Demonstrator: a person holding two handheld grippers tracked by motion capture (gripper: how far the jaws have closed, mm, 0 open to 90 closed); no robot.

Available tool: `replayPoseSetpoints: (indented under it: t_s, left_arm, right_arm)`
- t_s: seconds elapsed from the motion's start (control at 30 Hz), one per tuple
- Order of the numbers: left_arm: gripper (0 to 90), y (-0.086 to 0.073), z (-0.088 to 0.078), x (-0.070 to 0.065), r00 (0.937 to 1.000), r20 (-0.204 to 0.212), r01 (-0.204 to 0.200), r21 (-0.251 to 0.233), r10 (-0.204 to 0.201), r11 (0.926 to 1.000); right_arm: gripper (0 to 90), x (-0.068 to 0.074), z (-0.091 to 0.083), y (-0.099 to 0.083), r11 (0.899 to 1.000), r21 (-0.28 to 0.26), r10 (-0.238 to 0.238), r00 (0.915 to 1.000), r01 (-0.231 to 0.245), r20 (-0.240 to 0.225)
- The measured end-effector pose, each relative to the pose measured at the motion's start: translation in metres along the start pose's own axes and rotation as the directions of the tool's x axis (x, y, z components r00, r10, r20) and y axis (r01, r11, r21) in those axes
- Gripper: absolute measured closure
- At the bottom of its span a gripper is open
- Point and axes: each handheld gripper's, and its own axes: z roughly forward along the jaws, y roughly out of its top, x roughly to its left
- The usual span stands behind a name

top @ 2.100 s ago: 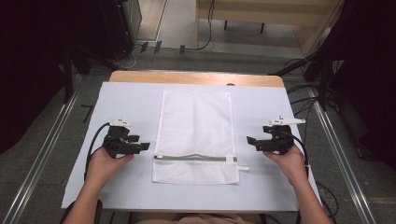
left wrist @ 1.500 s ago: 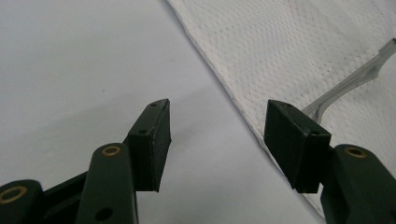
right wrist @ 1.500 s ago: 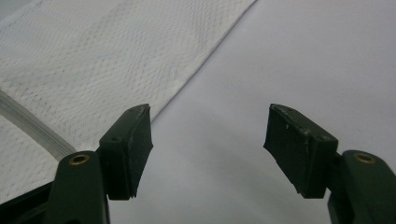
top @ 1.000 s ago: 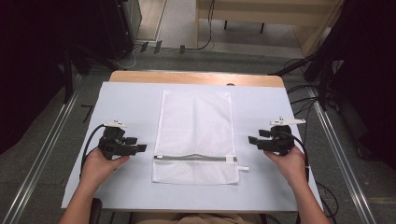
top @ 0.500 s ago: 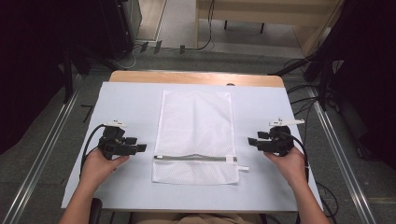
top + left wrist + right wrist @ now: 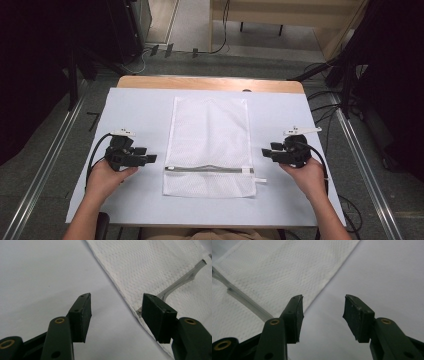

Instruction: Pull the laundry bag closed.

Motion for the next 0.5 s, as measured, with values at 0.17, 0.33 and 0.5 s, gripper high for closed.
replayPoseSetpoints:
  t_s: [0.17,0.33,0.5]
  left_arm:
    - [42.1,-0.002,-0.002,-0.001,1.0,0.0,-0.003,-0.003,0.003,1.0]
    - [42.1,-0.004,-0.003,-0.002,1.0,-0.007,-0.006,-0.004,0.006,1.0]
    - [42.0,-0.006,-0.003,-0.005,0.9996,-0.017,-0.022,-0.002,0.022,0.9998]
  right_arm:
    - [53.8,0.018,0.002,0.008,1.0,0.005,-0.029,0.999,0.029,-0.034]
    - [56.9,0.031,0.008,0.012,0.998,0.016,-0.06,0.9967,0.061,-0.055]
    - [59.7,0.046,0.011,0.019,0.996,0.019,-0.083,0.9928,0.085,-0.086]
